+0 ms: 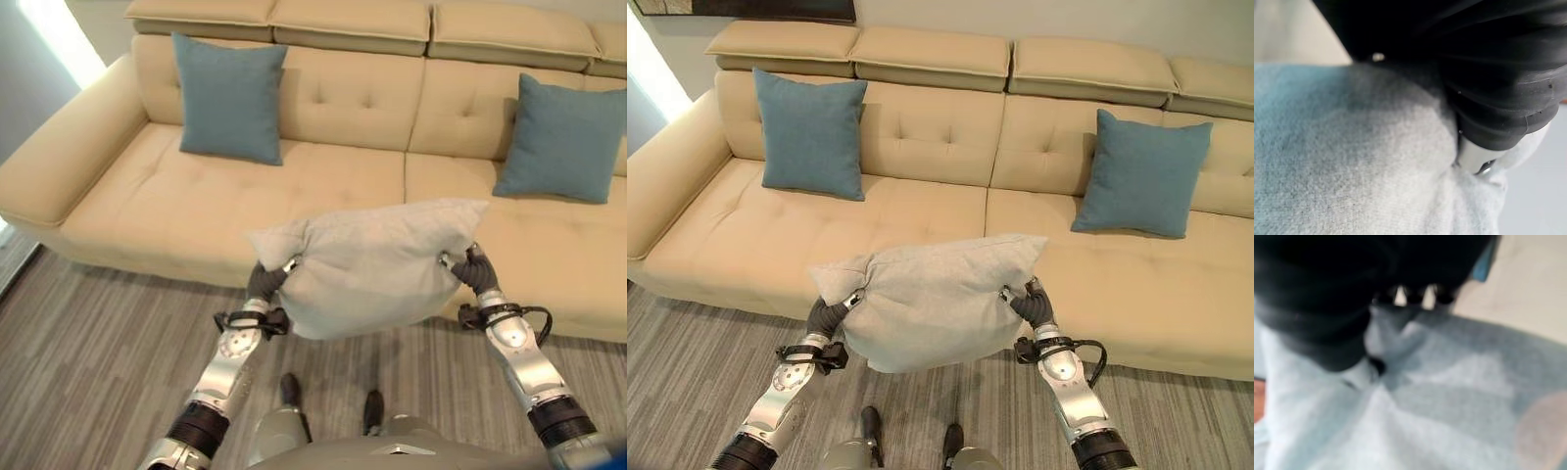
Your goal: Pick up all the scattered cushions and arrange them neatly on the sofa.
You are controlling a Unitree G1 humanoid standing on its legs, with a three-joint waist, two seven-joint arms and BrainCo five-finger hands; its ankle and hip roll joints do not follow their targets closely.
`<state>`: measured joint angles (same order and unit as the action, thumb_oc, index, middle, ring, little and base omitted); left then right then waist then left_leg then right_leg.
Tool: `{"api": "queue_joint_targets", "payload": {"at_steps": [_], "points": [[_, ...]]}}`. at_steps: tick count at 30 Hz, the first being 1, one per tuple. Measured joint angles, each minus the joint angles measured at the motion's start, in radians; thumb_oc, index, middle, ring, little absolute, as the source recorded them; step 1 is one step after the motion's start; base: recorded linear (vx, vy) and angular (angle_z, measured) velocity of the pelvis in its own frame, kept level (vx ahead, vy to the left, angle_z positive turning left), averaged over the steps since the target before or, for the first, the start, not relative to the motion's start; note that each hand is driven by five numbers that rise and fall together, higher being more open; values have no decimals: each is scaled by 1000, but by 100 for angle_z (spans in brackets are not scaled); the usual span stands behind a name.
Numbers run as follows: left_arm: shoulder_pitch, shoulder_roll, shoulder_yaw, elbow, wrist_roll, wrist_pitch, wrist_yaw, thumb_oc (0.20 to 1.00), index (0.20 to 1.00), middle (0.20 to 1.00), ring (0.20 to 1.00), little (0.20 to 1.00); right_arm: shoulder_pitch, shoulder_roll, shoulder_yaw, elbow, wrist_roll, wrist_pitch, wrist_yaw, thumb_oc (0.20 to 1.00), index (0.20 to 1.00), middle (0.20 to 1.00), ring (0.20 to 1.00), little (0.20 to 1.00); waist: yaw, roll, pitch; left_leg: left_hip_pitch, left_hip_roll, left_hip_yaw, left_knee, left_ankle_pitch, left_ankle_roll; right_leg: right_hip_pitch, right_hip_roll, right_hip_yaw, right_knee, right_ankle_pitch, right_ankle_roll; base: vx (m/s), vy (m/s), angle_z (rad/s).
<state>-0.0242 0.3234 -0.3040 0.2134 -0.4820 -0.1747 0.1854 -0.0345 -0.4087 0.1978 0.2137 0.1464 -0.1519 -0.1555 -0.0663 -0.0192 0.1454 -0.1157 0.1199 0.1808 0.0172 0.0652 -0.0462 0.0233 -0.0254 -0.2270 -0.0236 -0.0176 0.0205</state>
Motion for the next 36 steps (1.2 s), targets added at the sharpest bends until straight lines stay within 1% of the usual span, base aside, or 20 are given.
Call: {"api": "queue_joint_targets", "payload": {"at_steps": [4,6,9,12,14,15,16,18,19,20,21,22,25,26,28,29,30,32,35,36], "points": [[-9,0,-6,0,-1,7,-4,200,200,200,200,200,-2,5,-8,-1,0,4,-7,200,200,200,200,200,-9,-9,-2,70,-78,36,-55,-3,62,-24,-84,44,105,-41,51,130,208,-20],[-17,2,0,0,-2,7,-4,200,200,200,200,200,-6,6,-6,-3,-1,5,-7,200,200,200,200,200,-4,2,0,82,-100,57,-60,-7,84,-112,-123,76,280,-75,84,56,145,-15],[-28,25,7,0,-2,7,-3,200,200,200,200,200,-8,14,12,-3,-4,8,-6,200,200,200,200,200,-1,1,6,111,-125,78,-66,-22,110,-222,-163,106,496,-106,102,140,137,-13],[-23,51,45,-1,-2,8,-2,200,200,200,200,200,-30,26,49,-3,-8,9,2,200,200,200,200,200,22,8,13,163,-129,130,-107,-36,113,-280,-164,69,453,-111,106,169,23,-48],[-24,46,83,2,-2,4,-5,200,200,200,200,200,-45,27,71,-2,-11,8,8,200,200,200,200,200,19,0,14,174,-134,146,-106,-81,92,-340,-150,35,375,-83,123,306,-36,-48],[-25,42,89,3,-2,4,-5,200,200,200,200,200,-49,22,73,-2,-11,8,11,200,200,200,200,200,14,-8,13,177,-140,160,-107,-94,88,-376,-138,-6,261,-37,134,420,-142,-20],[-17,38,86,6,-1,7,-5,200,200,200,200,200,-47,21,65,-1,-11,12,12,200,200,200,200,200,-8,-26,9,199,-155,155,-106,-113,69,-363,-130,-24,111,35,120,332,-132,18],[7,23,69,6,-1,10,-7,200,200,200,200,200,-31,8,58,-1,-11,17,18,200,200,200,200,200,-27,-33,3,250,-148,122,-99,-129,42,-311,-107,18,90,124,77,324,-206,48],[17,-12,63,6,-1,13,-13,200,200,200,200,200,-22,-7,45,4,-11,16,19,200,200,200,200,200,-29,-11,-9,260,-91,99,-55,-161,5,-274,-60,10,92,145,18,298,-247,56],[7,-22,54,7,-2,13,-15,200,200,200,200,200,-15,-5,27,4,-8,18,17,200,200,200,200,200,-27,-19,-11,216,-61,75,57,-174,-14,-229,-45,-15,46,134,-11,234,-274,65],[2,-23,43,6,-2,13,-19,200,200,200,200,200,-9,-6,7,-4,-2,16,18,200,200,200,200,200,-22,-47,-26,129,-41,53,261,-170,-24,-168,-37,-31,-18,157,-70,131,-146,40],[3,-26,44,6,-3,12,-23,200,200,200,200,200,-18,-10,8,-4,1,15,18,200,200,200,200,200,-17,-43,-26,113,-28,44,313,-167,-29,-152,-26,-28,-19,139,-91,176,-153,11],[-12,-26,37,6,-9,12,-26,200,200,200,200,200,-30,-10,0,-5,13,14,12,200,200,200,200,200,-7,-37,-29,35,3,-27,486,-177,-56,-113,-4,-31,-38,111,-102,125,11,-7],[-18,-26,35,5,-9,12,-26,200,200,200,200,200,-30,-9,-4,-6,19,14,11,200,200,200,200,200,-5,-43,-25,19,-7,-32,460,-181,-55,-94,-2,-28,-46,105,-93,171,71,-7],[-28,-26,29,5,-9,12,-26,200,200,200,200,200,-31,-15,-4,-5,26,14,3,200,200,200,200,200,-10,-44,-24,32,-15,-52,216,-176,-58,-65,10,-27,-66,93,-75,193,94,-12],[-38,-21,30,6,-9,12,-24,200,200,200,200,200,-40,-13,-1,0,26,14,-3,200,200,200,200,200,-4,-48,-20,29,-10,-77,8,-125,-68,-54,31,-3,-66,82,-59,182,103,-39],[-37,-20,30,6,-8,12,-24,200,200,200,200,200,-41,-8,-1,5,26,14,-5,200,200,200,200,200,9,-53,-16,27,-13,-121,-52,-93,-78,-45,41,15,-66,75,-48,164,104,-61],[-29,-21,28,6,-9,13,-21,200,200,200,200,200,-37,-8,0,5,26,15,-5,200,200,200,200,200,-2,-45,-11,4,-21,-164,-42,-27,-62,-6,58,23,-66,54,-59,266,230,-57],[-34,-25,25,-5,-8,13,-27,200,200,200,200,200,-39,-16,-14,0,25,15,-5,200,200,200,200,200,-31,-19,-20,67,-43,-127,-83,0,-34,6,65,46,-66,36,-65,173,157,-26],[-38,-28,17,-11,-7,15,-26,200,200,200,200,200,-38,-28,-21,-3,24,17,-5,200,200,200,200,200,-33,0,-17,97,-52,-115,-108,32,0,5,62,55,-66,42,-53,221,196,-32]]}}
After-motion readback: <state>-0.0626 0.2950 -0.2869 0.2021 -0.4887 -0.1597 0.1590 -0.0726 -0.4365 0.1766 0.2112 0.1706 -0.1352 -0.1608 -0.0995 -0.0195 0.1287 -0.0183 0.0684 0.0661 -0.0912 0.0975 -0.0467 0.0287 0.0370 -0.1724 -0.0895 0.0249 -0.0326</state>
